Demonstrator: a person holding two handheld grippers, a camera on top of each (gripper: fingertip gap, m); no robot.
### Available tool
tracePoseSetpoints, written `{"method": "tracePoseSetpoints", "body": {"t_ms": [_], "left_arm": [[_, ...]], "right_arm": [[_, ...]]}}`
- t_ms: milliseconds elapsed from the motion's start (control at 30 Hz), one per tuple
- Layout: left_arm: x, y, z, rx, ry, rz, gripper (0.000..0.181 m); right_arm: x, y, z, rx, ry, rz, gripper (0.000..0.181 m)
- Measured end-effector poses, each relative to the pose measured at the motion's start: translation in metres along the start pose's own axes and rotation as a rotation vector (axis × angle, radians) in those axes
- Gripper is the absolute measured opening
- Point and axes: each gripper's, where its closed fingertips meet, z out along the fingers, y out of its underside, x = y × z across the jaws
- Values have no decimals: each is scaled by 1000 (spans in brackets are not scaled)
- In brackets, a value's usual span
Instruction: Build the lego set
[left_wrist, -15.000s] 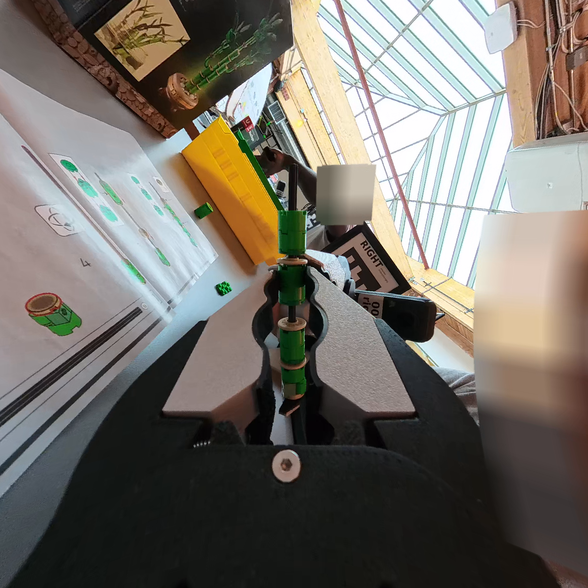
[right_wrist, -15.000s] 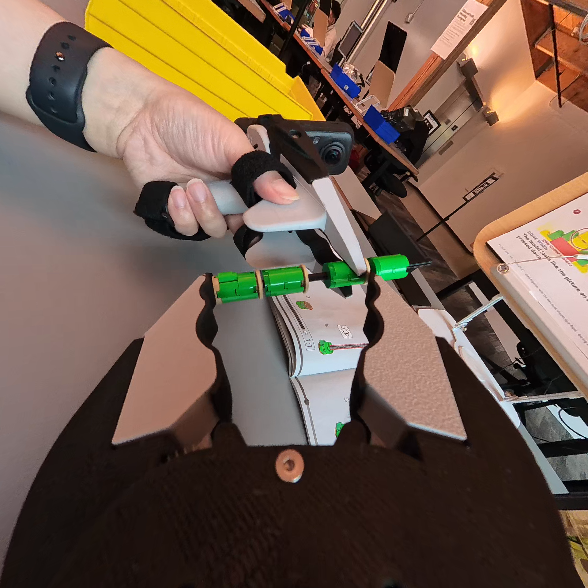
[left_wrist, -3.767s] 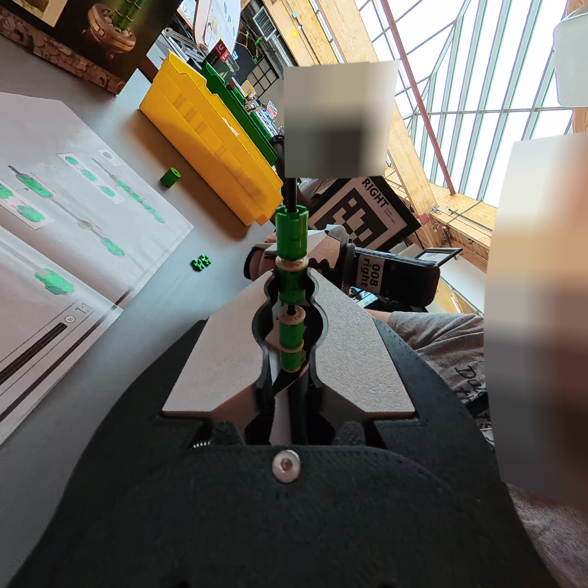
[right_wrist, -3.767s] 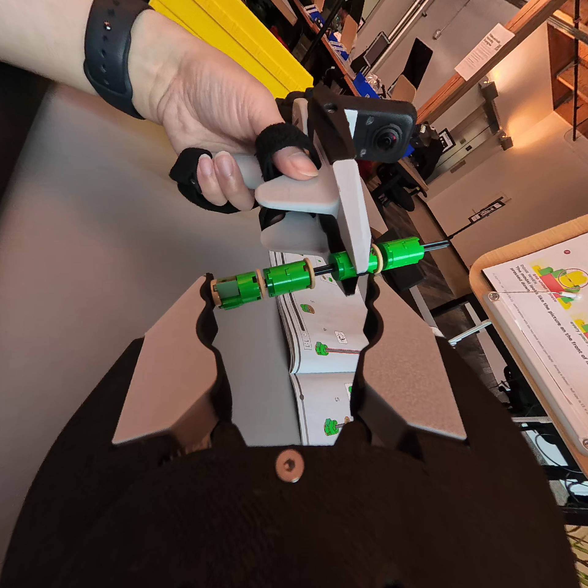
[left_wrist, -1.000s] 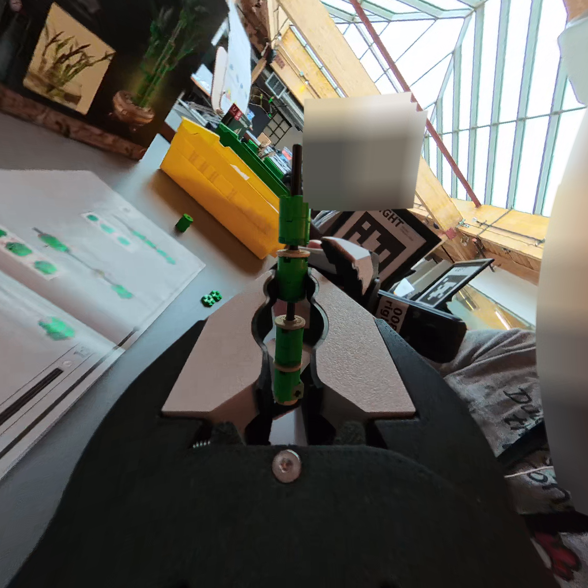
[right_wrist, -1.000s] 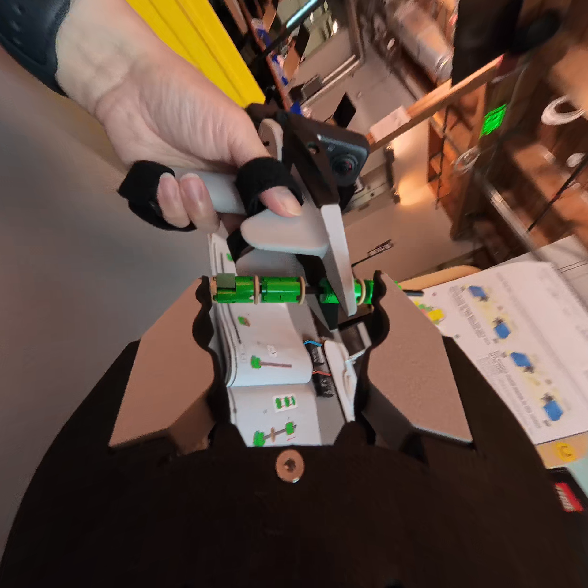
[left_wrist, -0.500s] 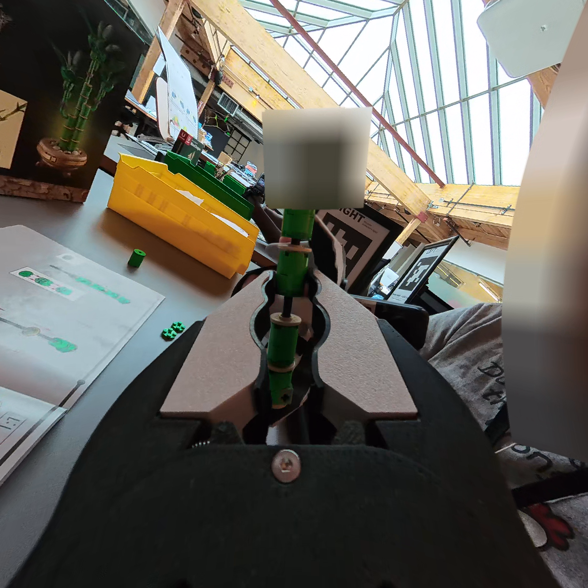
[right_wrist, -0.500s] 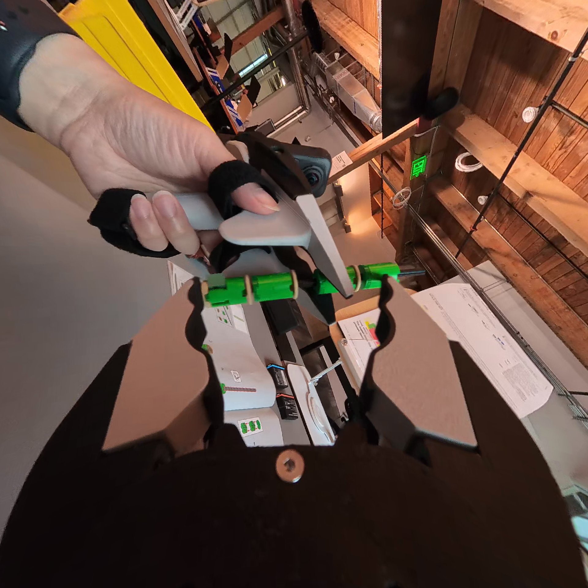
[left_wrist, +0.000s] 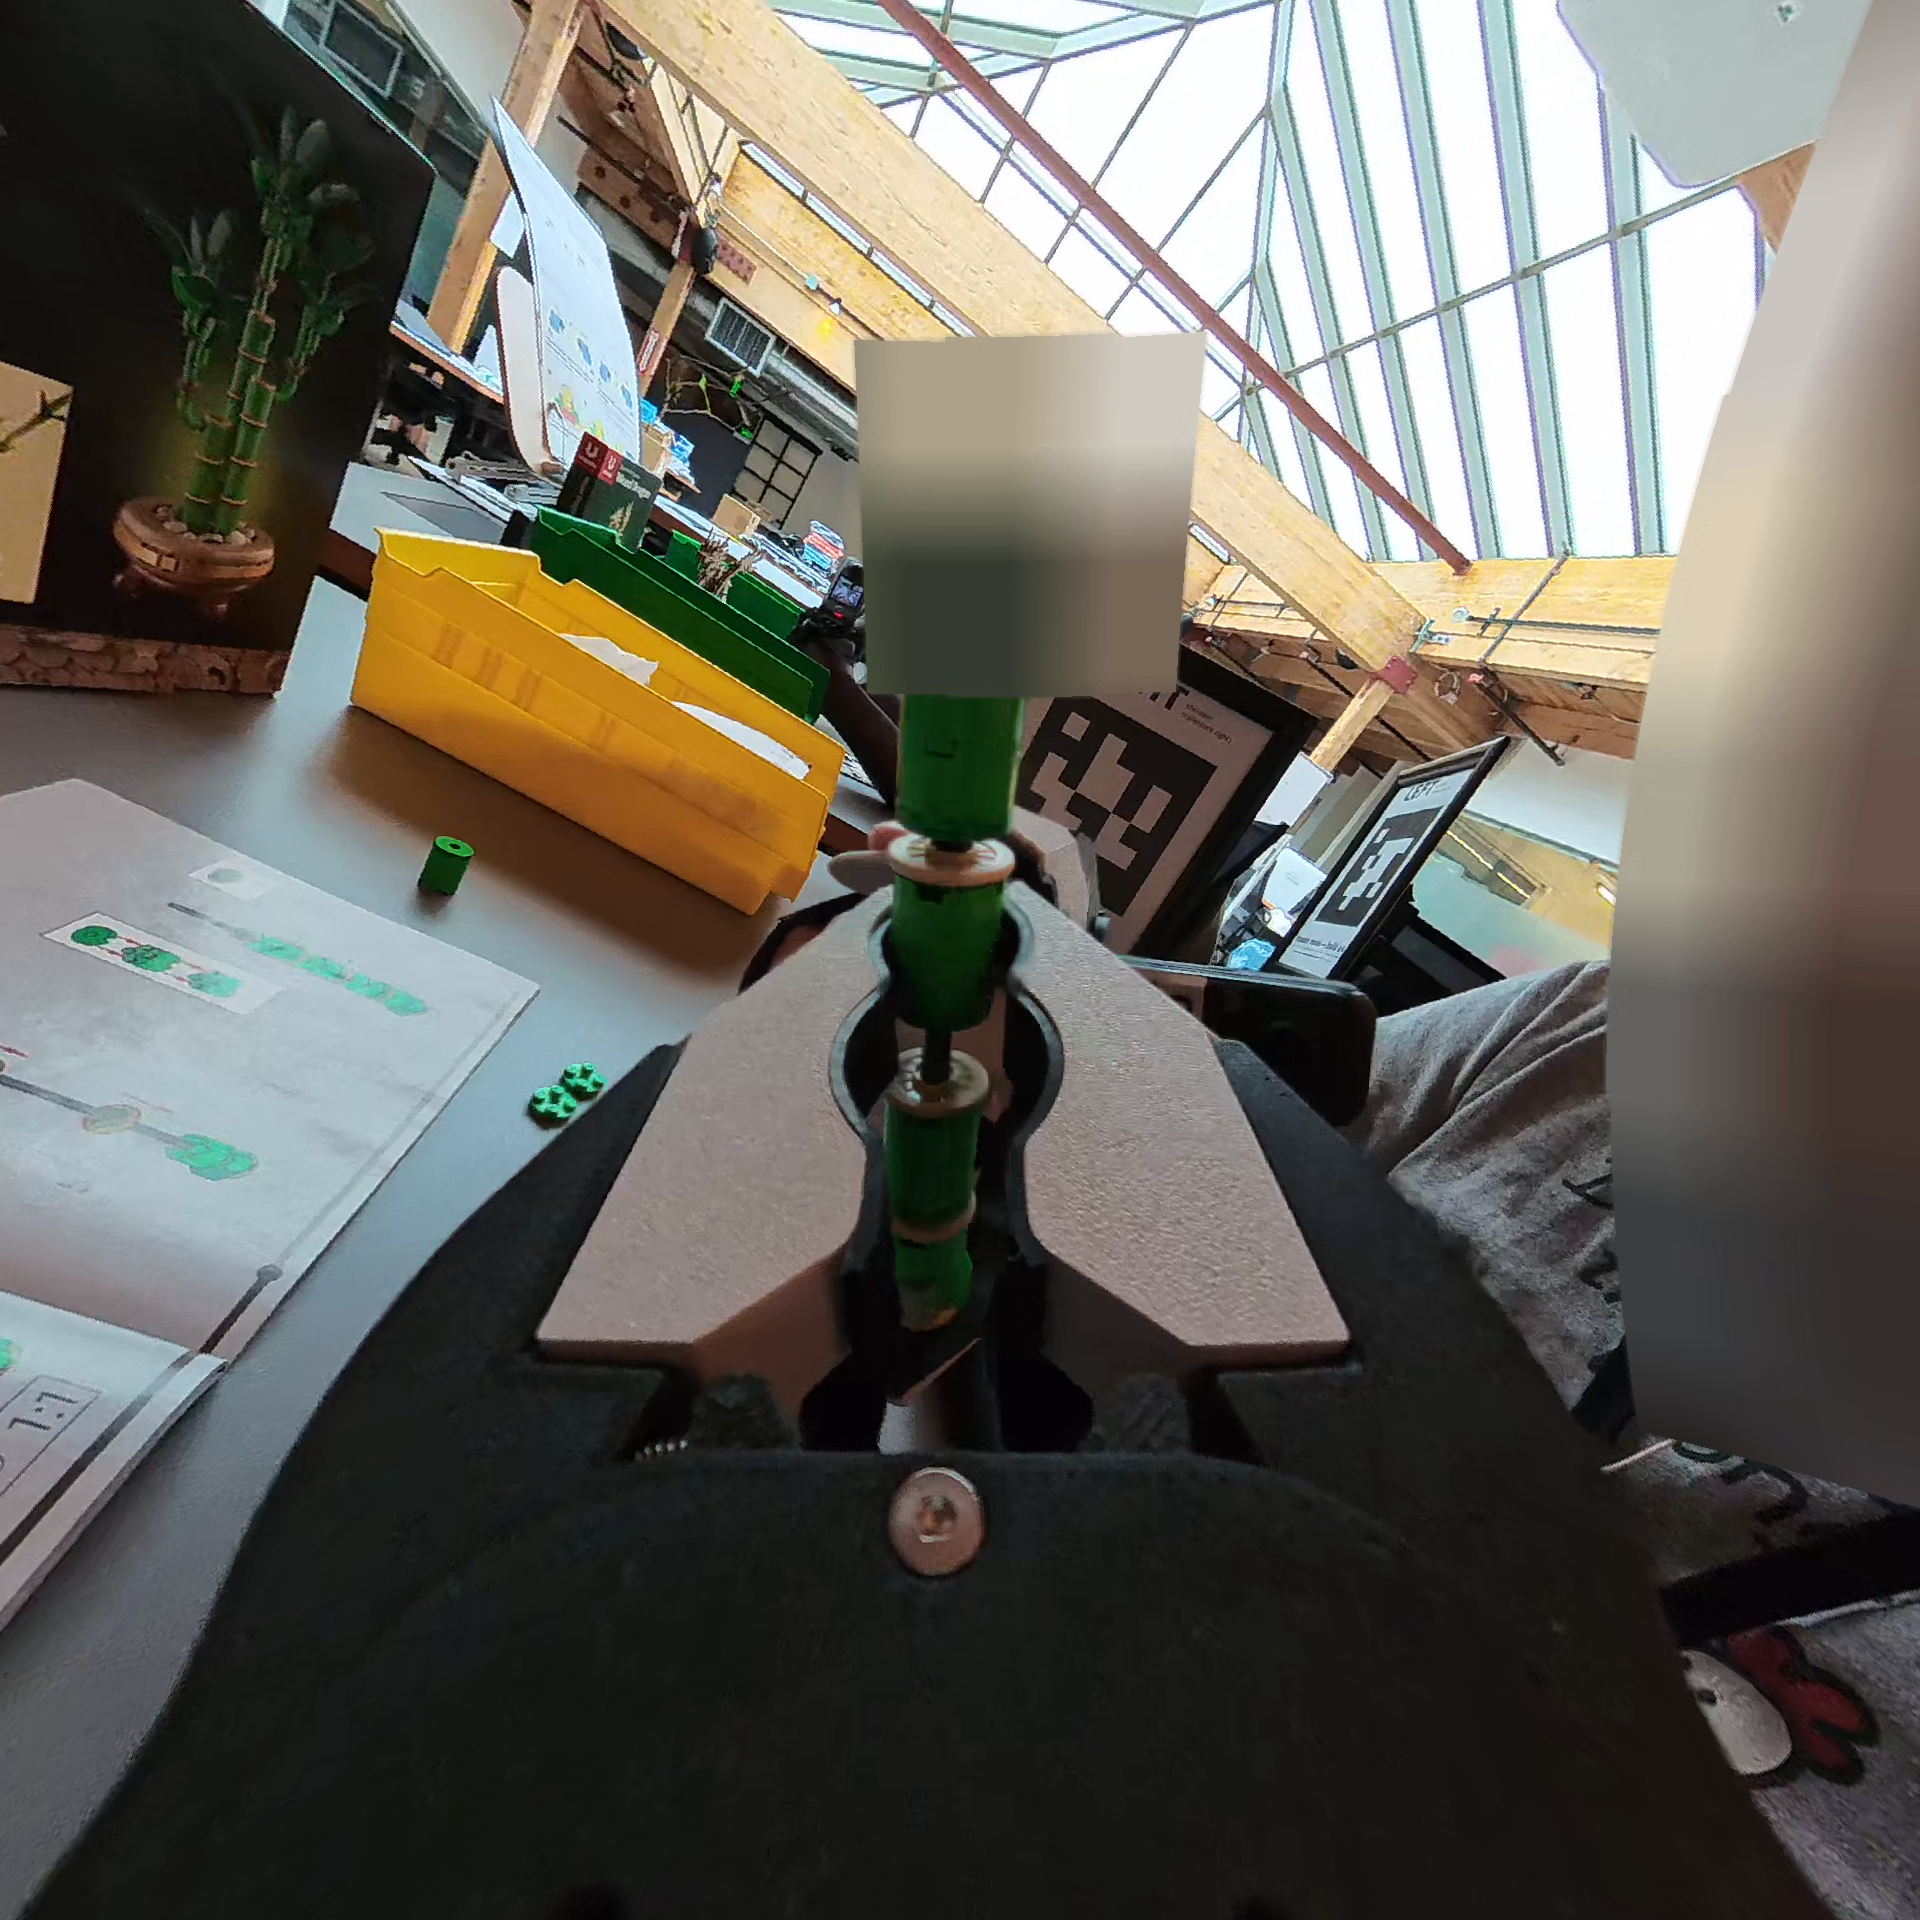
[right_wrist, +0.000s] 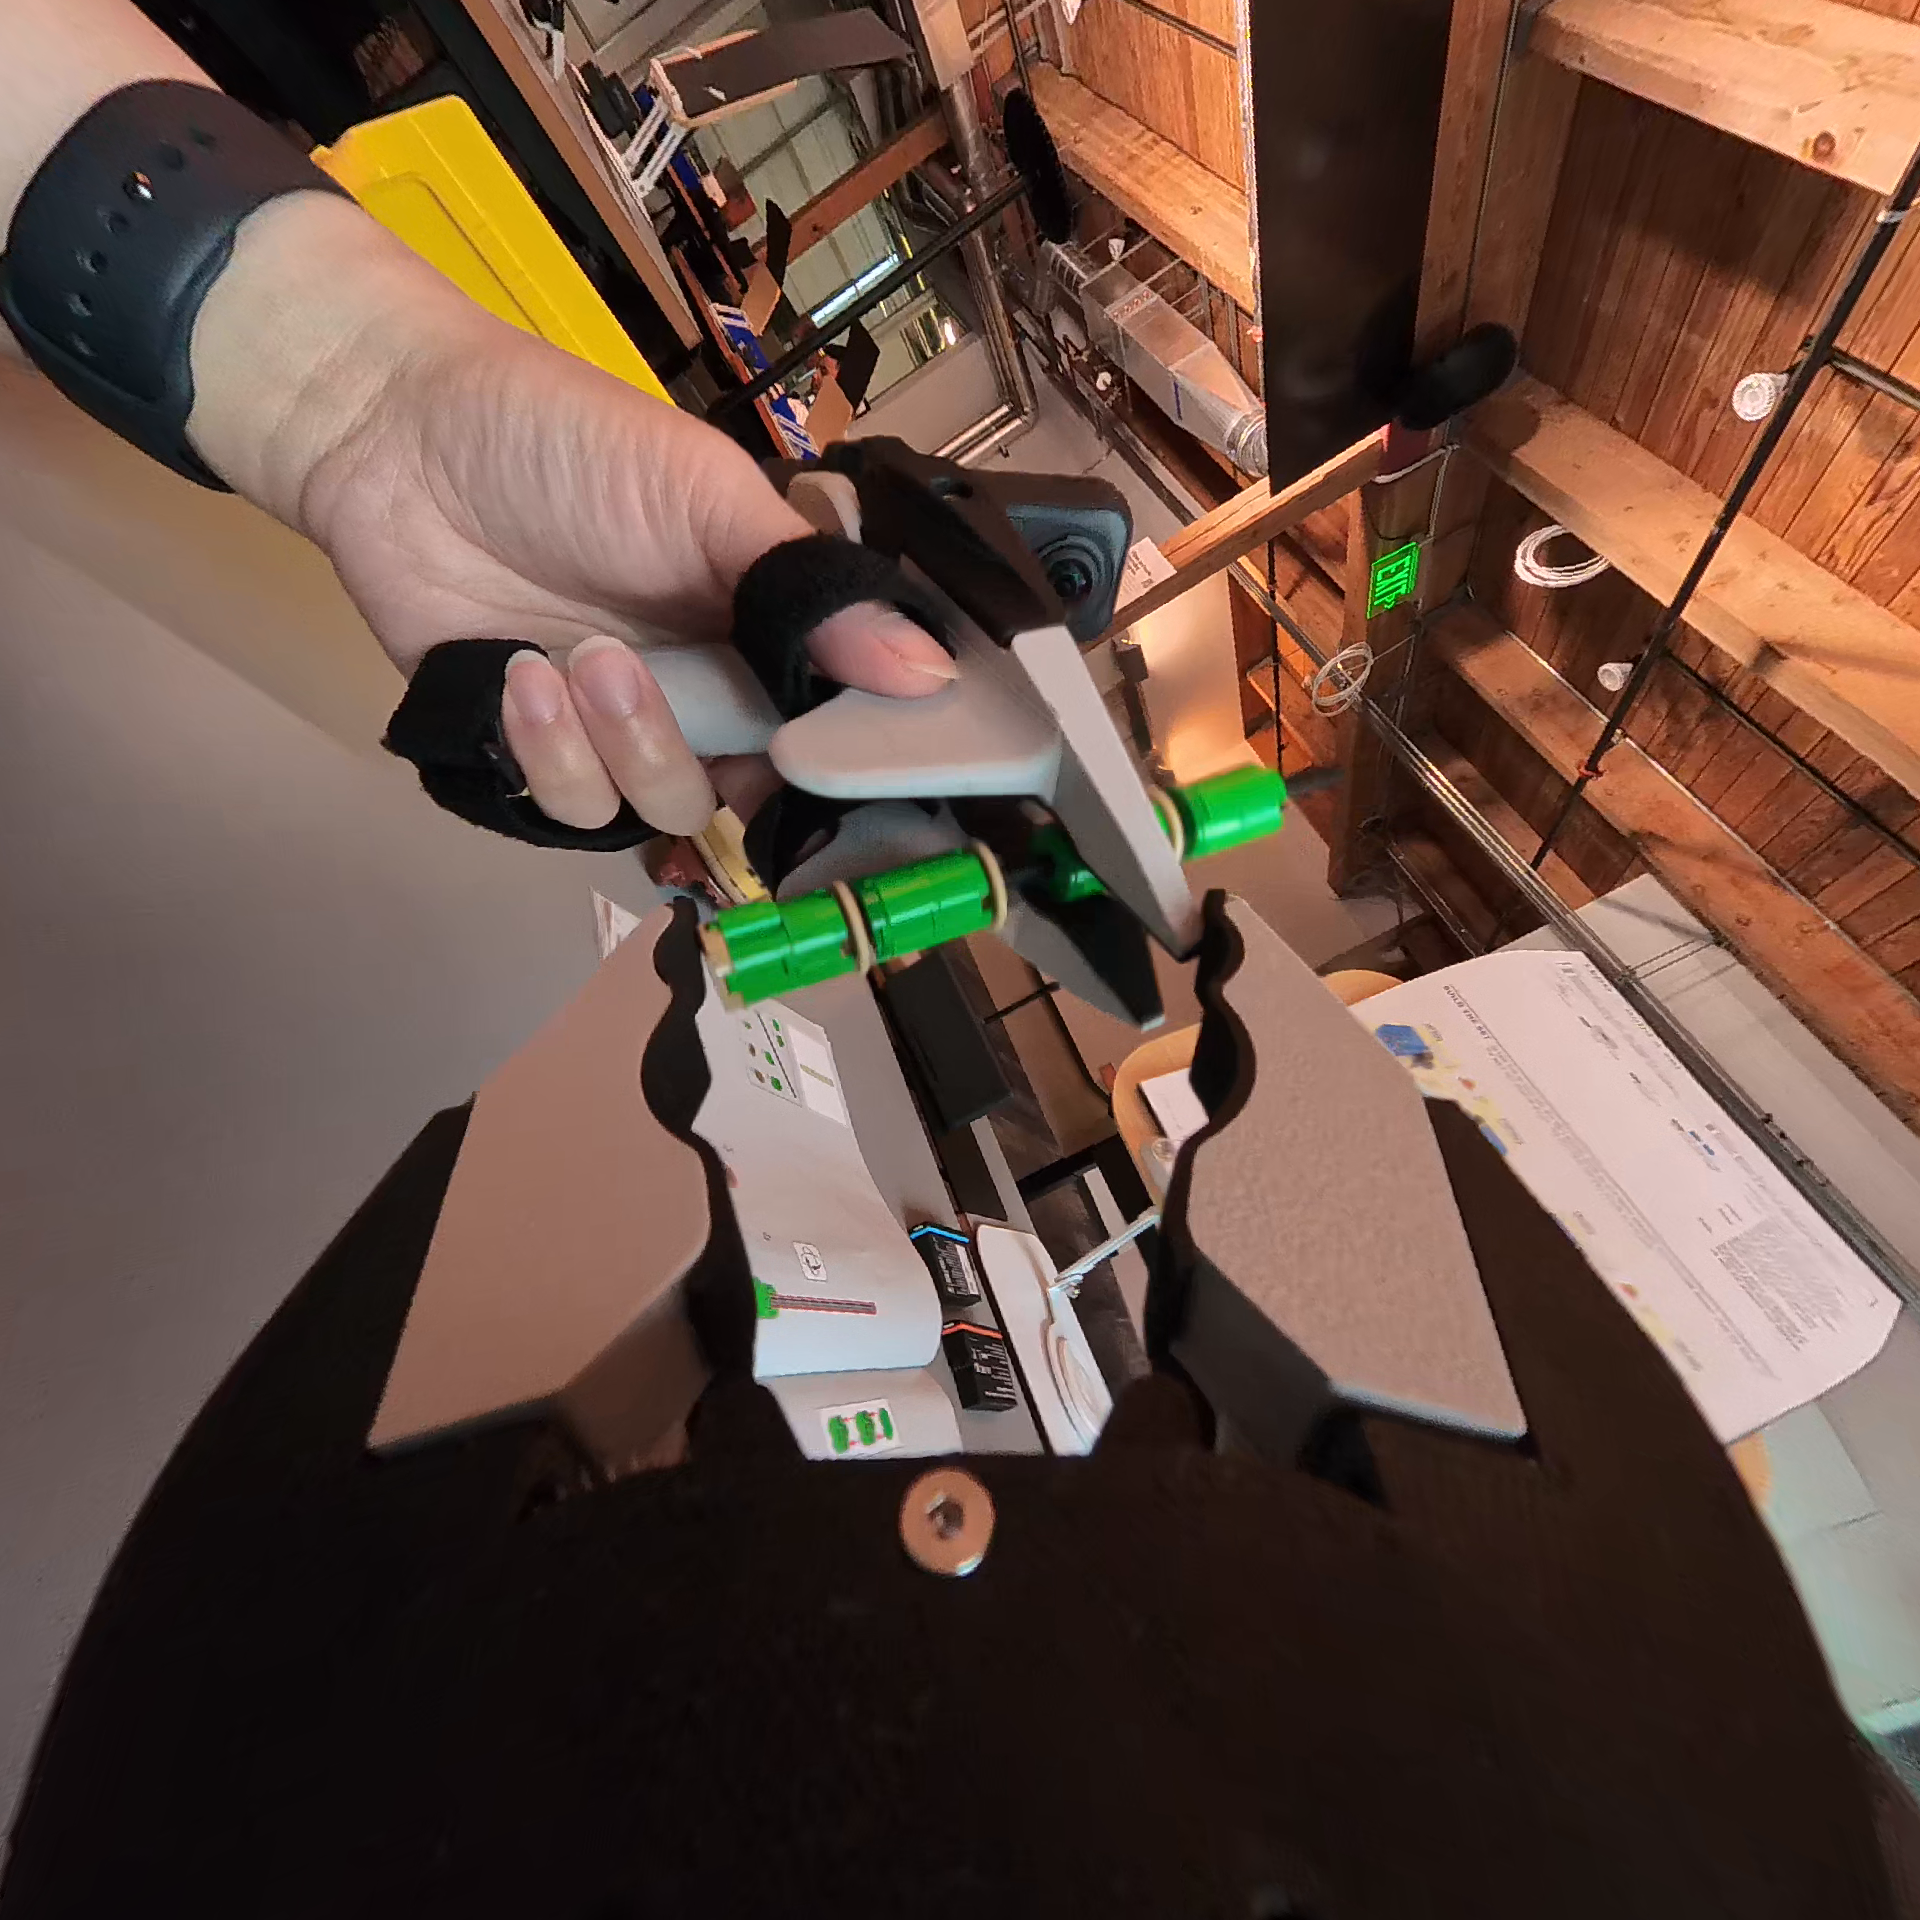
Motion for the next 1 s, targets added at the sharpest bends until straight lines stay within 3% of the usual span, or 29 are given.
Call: {"method": "tracePoseSetpoints", "body": {"t_ms": [33, 400, 733, 1000], "left_arm": [[0, 0, 0, -2, -1, 3, 6], [-2, 3, -1, -45, -41, 23, 15], [-3, 4, -4, -92, -88, 76, 19], [-3, -7, -12, -47, -87, 60, 19]], "right_arm": [[0, 0, 0, 6, 0, 12, 93], [4, -5, -4, 49, 25, 42, 78], [2, -9, -5, 90, -2, 98, 75], [4, -9, -5, 110, 3, 150, 75]]}}
